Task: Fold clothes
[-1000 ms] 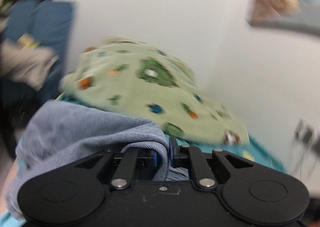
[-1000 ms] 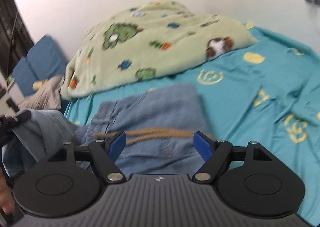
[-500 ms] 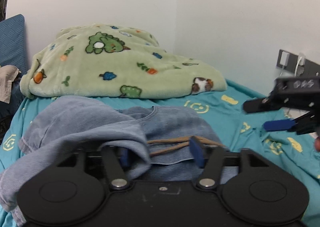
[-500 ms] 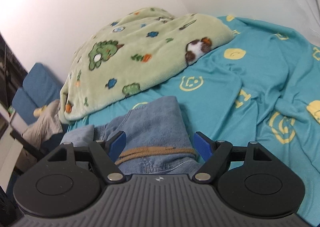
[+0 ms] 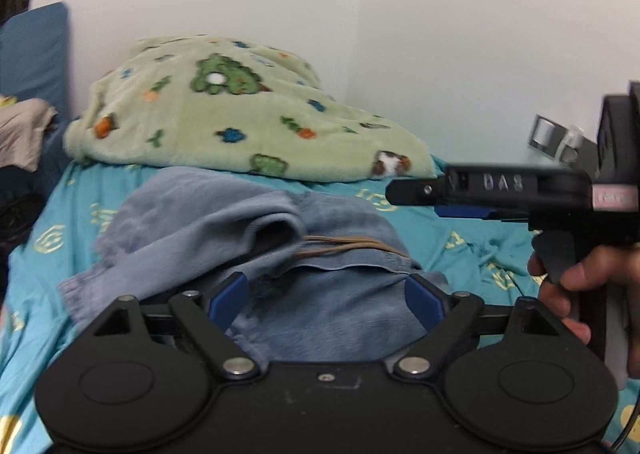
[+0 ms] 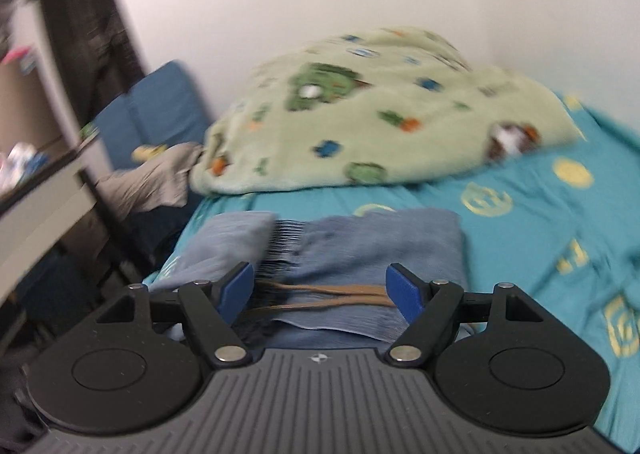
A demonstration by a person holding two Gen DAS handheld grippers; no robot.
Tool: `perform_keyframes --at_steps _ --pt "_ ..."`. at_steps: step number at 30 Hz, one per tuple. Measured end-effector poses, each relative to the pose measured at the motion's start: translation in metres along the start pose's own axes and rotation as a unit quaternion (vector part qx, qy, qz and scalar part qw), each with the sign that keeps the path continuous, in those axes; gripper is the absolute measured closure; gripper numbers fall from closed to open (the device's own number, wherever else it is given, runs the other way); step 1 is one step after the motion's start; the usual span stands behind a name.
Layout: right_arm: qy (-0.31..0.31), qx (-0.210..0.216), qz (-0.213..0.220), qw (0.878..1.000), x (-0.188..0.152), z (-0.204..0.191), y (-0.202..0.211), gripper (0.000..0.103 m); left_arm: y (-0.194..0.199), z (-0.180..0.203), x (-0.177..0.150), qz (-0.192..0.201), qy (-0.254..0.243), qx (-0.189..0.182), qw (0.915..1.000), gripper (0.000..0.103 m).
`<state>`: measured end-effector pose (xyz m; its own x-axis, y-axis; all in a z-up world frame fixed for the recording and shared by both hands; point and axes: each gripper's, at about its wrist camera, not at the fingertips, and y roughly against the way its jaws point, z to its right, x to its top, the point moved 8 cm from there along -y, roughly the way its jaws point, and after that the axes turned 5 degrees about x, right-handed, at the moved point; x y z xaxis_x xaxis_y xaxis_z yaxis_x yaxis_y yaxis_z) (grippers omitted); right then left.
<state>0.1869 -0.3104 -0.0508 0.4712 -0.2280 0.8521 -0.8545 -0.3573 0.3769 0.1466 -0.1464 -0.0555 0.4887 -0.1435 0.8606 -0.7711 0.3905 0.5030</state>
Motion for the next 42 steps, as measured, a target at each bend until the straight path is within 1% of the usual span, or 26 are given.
perform_keyframes --at_steps 3,5,9,11,14,18,19,21,23,25,30,32,33,34,35,36,37,38,39,40,41,42 --pt "0.052 0.02 -0.007 0.998 -0.001 -0.022 -0.011 0.026 0.008 -0.014 0.001 -0.001 0.012 0.017 0.9998 0.019" --pt "0.08 0.035 -0.007 0.996 -0.003 -0.036 -0.016 0.026 0.013 -0.021 0.002 0.002 0.009 0.027 0.9996 0.019" --pt "0.138 0.063 -0.009 0.988 -0.008 -0.063 -0.027 0.026 0.022 -0.04 -0.001 0.003 0.012 0.037 0.9993 0.019" --pt "0.177 0.061 -0.014 0.982 -0.013 -0.077 -0.032 0.028 0.025 -0.052 -0.002 -0.003 0.02 0.035 0.9992 0.019" --pt "0.229 0.057 -0.027 0.971 -0.018 -0.087 -0.038 0.028 0.033 -0.074 0.001 -0.014 0.032 0.037 0.9987 0.019" --pt "0.293 0.063 -0.03 0.954 -0.018 -0.103 -0.047 0.028 0.045 -0.1 0.007 -0.005 0.042 0.046 0.9981 0.019" --pt "0.317 0.062 -0.03 0.946 -0.019 -0.11 -0.052 0.028 0.047 -0.104 0.008 -0.003 0.042 0.048 0.998 0.019" --pt "0.373 0.057 -0.03 0.926 -0.026 -0.128 -0.062 0.028 0.051 -0.11 0.01 0.002 0.043 0.048 0.998 0.019" --pt "0.423 0.055 -0.039 0.904 -0.035 -0.144 -0.074 0.028 0.057 -0.112 0.011 0.012 0.038 0.037 0.9985 0.019" --pt "0.462 0.063 -0.056 0.883 -0.049 -0.157 -0.086 0.028 0.063 -0.112 0.014 0.025 0.03 0.026 0.9989 0.019" --pt "0.56 0.062 -0.089 0.822 -0.089 -0.184 -0.125 0.026 0.073 -0.125 0.021 0.052 0.055 0.011 0.9971 0.019" --pt "0.597 0.054 -0.106 0.793 -0.106 -0.193 -0.145 0.026 0.076 -0.136 0.023 0.059 0.067 0.016 0.9959 0.019" --pt "0.611 0.047 -0.117 0.781 -0.113 -0.196 -0.153 0.026 0.076 -0.143 0.023 0.062 0.076 0.02 0.995 0.019" --pt "0.621 0.043 -0.129 0.772 -0.119 -0.199 -0.16 0.026 0.076 -0.151 0.023 0.063 0.087 0.023 0.9939 0.019" --pt "0.631 0.039 -0.141 0.762 -0.125 -0.201 -0.168 0.027 0.076 -0.16 0.022 0.065 0.098 0.027 0.9927 0.018" --pt "0.639 0.033 -0.153 0.753 -0.13 -0.203 -0.175 0.031 0.075 -0.168 0.022 0.067 0.11 0.031 0.9912 0.018" --pt "0.644 0.026 -0.163 0.747 -0.133 -0.203 -0.181 0.039 0.074 -0.175 0.021 0.069 0.121 0.036 0.9896 0.018" --pt "0.644 0.02 -0.17 0.746 -0.133 -0.204 -0.185 0.045 0.072 -0.182 0.02 0.069 0.13 0.042 0.9882 0.018" --pt "0.631 0.018 -0.177 0.755 -0.13 -0.204 -0.187 0.065 0.071 -0.187 0.02 0.068 0.138 0.047 0.987 0.018" --pt "0.603 0.019 -0.183 0.776 -0.123 -0.204 -0.186 0.079 0.07 -0.191 0.02 0.068 0.145 0.051 0.9857 0.018" --pt "0.566 0.023 -0.183 0.804 -0.114 -0.203 -0.182 0.08 0.069 -0.196 0.02 0.068 0.153 0.055 0.9844 0.018" --pt "0.528 0.028 -0.18 0.829 -0.102 -0.203 -0.178 0.086 0.068 -0.195 0.02 0.069 0.154 0.055 0.9841 0.018"
